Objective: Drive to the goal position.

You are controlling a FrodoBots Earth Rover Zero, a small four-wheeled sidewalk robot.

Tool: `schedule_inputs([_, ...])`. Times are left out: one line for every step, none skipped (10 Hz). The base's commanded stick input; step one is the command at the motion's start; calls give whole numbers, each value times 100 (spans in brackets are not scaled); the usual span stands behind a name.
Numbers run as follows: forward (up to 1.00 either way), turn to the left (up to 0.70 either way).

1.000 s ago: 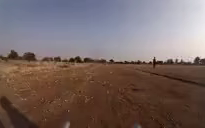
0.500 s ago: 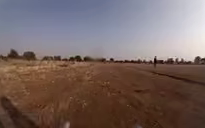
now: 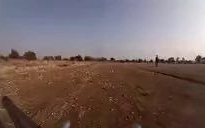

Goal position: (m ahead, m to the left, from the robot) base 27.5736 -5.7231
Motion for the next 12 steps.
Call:
schedule_inputs([50,0])
schedule_inputs([50,0])
schedule_inputs([50,0])
schedule_inputs([50,0])
schedule_inputs([50,0])
schedule_inputs([50,0])
schedule_inputs([50,0])
schedule_inputs([50,0])
schedule_inputs([50,0])
schedule_inputs([50,0])
schedule_inputs([50,0])
schedule_inputs([50,0])
